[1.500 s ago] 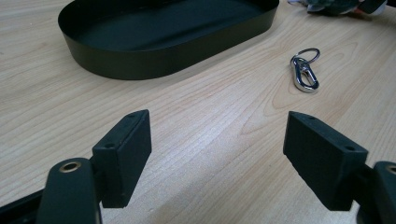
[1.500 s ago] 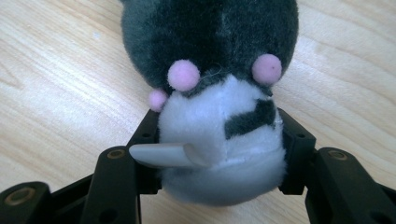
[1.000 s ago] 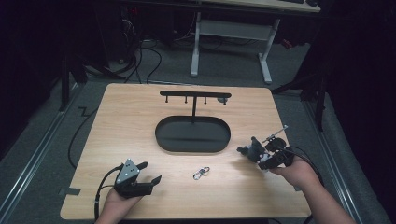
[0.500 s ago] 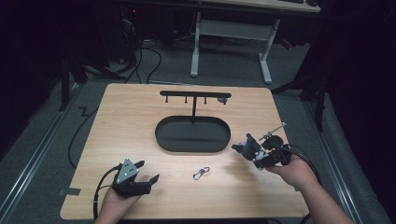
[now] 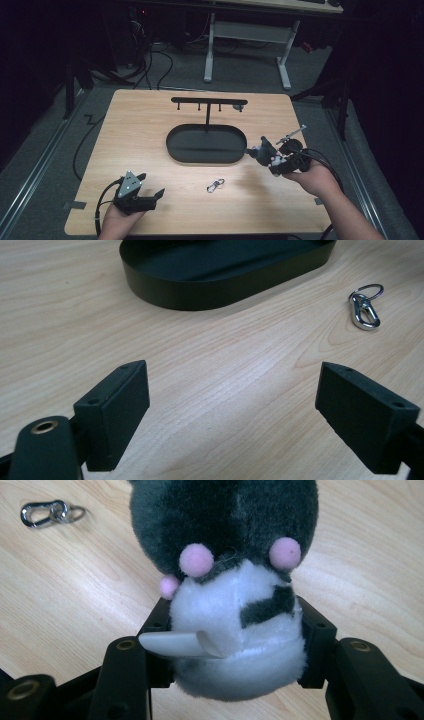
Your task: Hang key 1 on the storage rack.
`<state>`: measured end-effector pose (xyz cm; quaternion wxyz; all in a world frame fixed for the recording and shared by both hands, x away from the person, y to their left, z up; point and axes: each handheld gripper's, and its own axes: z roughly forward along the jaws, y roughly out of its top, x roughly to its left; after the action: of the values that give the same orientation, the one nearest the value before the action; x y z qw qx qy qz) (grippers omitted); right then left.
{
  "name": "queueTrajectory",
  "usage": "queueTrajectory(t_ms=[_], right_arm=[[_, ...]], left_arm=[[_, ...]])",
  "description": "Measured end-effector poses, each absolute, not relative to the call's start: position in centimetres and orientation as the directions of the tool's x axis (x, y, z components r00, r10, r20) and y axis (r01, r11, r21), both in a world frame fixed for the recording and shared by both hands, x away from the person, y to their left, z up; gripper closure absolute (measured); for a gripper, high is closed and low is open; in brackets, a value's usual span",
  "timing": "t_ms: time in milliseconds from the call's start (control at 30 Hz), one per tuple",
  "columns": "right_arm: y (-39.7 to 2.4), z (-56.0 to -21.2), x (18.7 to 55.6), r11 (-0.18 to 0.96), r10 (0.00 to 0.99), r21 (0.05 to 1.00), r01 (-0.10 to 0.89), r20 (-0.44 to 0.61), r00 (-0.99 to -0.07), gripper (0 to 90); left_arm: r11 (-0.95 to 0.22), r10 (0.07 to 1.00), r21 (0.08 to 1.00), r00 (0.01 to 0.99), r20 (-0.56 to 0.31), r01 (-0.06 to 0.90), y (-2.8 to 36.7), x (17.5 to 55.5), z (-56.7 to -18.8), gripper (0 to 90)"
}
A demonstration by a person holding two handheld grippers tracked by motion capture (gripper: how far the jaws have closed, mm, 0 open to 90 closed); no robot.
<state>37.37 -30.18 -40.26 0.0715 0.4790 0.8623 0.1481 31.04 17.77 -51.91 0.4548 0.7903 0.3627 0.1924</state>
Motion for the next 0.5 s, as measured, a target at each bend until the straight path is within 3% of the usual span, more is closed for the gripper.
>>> queueTrajectory(t_ms=[500], right_arm=[[-28.3, -38.6, 39.6, 0.495, 0.844, 0.325, 0.806, 0.041, -0.534, 47.8]], left_arm=[[-0.311, 0.732, 0.867, 0.68, -0.043, 0.39, 17.9, 31.3, -52.1, 15.1]])
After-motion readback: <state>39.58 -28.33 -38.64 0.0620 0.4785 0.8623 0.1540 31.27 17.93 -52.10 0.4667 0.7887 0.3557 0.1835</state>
